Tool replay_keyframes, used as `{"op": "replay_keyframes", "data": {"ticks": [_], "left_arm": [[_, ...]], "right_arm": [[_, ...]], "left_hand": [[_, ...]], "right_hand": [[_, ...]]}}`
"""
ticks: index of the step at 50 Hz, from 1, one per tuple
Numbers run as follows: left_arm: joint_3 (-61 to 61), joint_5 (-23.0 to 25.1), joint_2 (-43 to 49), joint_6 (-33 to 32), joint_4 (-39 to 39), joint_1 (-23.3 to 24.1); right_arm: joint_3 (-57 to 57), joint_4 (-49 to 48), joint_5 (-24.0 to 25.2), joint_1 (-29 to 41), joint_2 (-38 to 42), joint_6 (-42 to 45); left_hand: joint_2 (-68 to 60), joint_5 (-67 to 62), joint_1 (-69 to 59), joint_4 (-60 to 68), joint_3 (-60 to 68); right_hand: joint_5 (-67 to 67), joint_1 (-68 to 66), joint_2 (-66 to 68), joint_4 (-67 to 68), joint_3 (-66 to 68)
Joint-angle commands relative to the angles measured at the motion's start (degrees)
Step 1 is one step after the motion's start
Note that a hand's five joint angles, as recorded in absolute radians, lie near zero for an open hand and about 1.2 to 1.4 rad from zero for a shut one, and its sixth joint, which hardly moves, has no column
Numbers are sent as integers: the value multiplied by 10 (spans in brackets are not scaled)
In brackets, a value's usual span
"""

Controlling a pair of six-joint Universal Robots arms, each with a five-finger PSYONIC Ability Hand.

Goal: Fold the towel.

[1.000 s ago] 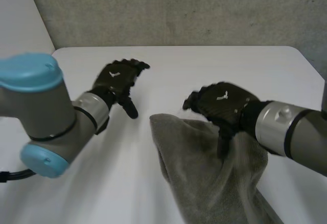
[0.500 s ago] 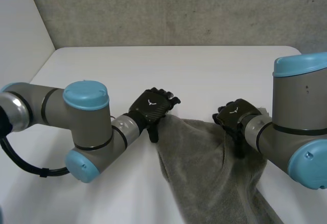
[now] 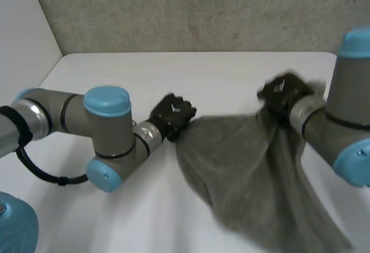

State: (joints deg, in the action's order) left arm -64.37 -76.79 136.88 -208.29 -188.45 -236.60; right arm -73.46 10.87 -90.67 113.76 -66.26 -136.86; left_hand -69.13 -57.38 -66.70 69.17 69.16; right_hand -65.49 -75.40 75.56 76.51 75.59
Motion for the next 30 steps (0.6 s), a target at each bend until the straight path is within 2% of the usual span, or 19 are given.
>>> {"op": "replay_keyframes", "data": {"ticks": [1, 2, 3, 4, 5, 6, 7, 10, 12, 13, 15, 16, 17, 18, 20, 21, 23, 25, 30], "left_arm": [[32, -102, -86, 22, -147, 0], [13, -141, -125, 50, -221, -1], [13, -142, -125, 50, -221, -1], [-18, -174, -162, 84, -288, -3], [-18, -174, -162, 84, -288, -3], [-46, -193, -193, 115, -345, -4], [-79, -194, -220, 136, -382, -4], [-148, -189, -258, 143, -384, -3], [-182, -188, -272, 143, -379, 2], [-182, -187, -272, 143, -379, 2], [-250, -186, -284, 144, -367, 17], [-250, -186, -284, 144, -367, 18], [-285, -181, -285, 143, -362, 28], [-317, -175, -282, 142, -357, 37], [-343, -169, -278, 141, -350, 45], [-343, -169, -278, 141, -350, 45], [-387, -158, -265, 142, -327, 58], [-398, -156, -252, 142, -311, 65], [-411, -156, -226, 144, -244, 86]], "right_arm": [[42, -275, 4, -3, -67, -84], [42, -276, 4, -3, -68, -84], [12, -366, 8, -8, -97, -120], [-16, -437, 10, -20, -126, -151], [-16, -437, 10, -21, -127, -151], [-43, -473, 23, -35, -151, -169], [-55, -464, 39, -46, -166, -171], [-58, -431, 59, -54, -169, -170], [-59, -332, 107, -58, -157, -170], [-59, -332, 108, -58, -157, -170], [-62, -226, 156, -58, -130, -156], [-62, -226, 156, -58, -130, -155], [-63, -181, 171, -57, -115, -137], [-63, -181, 171, -57, -115, -137], [-73, -110, 187, -56, -91, -72], [-73, -110, 187, -56, -91, -72], [-99, -74, 192, -57, -77, -3], [-115, -73, 194, -57, -70, 20], [-164, -75, 197, -59, -44, 37]], "left_hand": [[-109, -126, -133, 108, 108], [-109, -126, -133, 108, 108], [-109, -126, -133, 108, 108], [-109, -126, -133, 108, 108], [-109, -126, -133, 108, 108], [-109, -126, -133, 108, 108], [-109, -126, -133, 108, 108], [-109, -126, -133, 108, 108], [-109, -126, -133, 108, 108], [-109, -126, -133, 108, 108], [-109, -126, -133, 108, 108], [-109, -126, -133, 108, 108], [-109, -126, -133, 108, 108], [-109, -126, -133, 108, 108], [-109, -126, -133, 108, 108], [-109, -126, -133, 108, 108], [-109, -126, -133, 108, 108], [-109, -126, -133, 108, 108], [-109, -126, -133, 108, 108]], "right_hand": [[-45, -46, 44, 35, 44], [-45, -46, 44, 35, 44], [-45, -46, 44, 35, 44], [-45, -46, 44, 35, 44], [-45, -46, 44, 35, 44], [-45, -46, 44, 35, 44], [-45, -46, 44, 35, 44], [-45, -46, 44, 35, 44], [-45, -46, 44, 35, 44], [-45, -46, 44, 35, 44], [-45, -46, 44, 35, 44], [-45, -46, 44, 35, 44], [-45, -46, 44, 35, 44], [-45, -46, 44, 35, 44], [-45, -46, 44, 35, 44], [-45, -46, 44, 35, 44], [-45, -46, 44, 35, 44], [-45, -46, 44, 35, 44], [-45, -46, 44, 35, 44]]}}
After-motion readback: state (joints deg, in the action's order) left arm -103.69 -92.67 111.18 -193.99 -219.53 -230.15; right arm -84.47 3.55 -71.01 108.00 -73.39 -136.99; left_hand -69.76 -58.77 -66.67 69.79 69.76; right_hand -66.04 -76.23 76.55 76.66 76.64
